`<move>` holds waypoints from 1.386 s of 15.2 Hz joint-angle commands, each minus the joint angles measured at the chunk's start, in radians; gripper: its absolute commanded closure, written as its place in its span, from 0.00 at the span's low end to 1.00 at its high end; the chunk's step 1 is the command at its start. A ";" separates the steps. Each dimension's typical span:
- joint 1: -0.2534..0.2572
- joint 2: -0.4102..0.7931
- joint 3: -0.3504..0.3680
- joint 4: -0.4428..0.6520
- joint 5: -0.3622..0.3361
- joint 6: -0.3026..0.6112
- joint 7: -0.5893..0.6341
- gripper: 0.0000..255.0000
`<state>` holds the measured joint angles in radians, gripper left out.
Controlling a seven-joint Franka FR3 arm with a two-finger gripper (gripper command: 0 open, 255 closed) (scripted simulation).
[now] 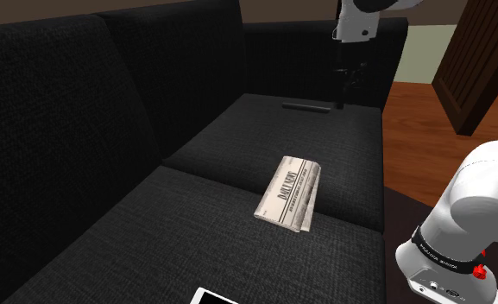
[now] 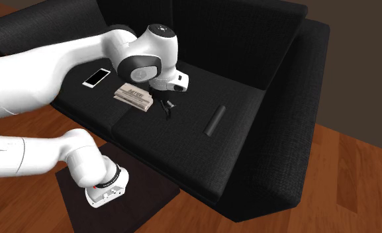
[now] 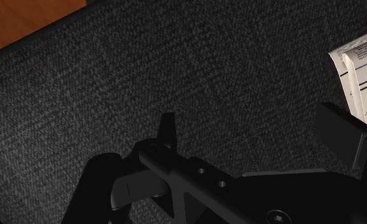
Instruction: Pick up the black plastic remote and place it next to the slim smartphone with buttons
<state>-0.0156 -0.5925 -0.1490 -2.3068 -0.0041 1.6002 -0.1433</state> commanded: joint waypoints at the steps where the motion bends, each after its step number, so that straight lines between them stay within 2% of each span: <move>1: 0.001 0.058 -0.037 0.027 -0.009 0.037 -0.065 0.00; 9: 0.015 0.341 -0.166 0.200 0.025 0.154 -0.319 0.00; 14: 0.012 0.542 -0.221 0.359 0.099 0.185 -0.483 0.00; 18: -0.011 0.706 -0.241 0.509 0.173 0.181 -0.602 0.00; 21: -0.010 0.707 -0.236 0.471 0.175 0.220 -0.604 0.00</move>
<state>-0.0252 0.1083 -0.3856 -1.8304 0.1679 1.8091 -0.7414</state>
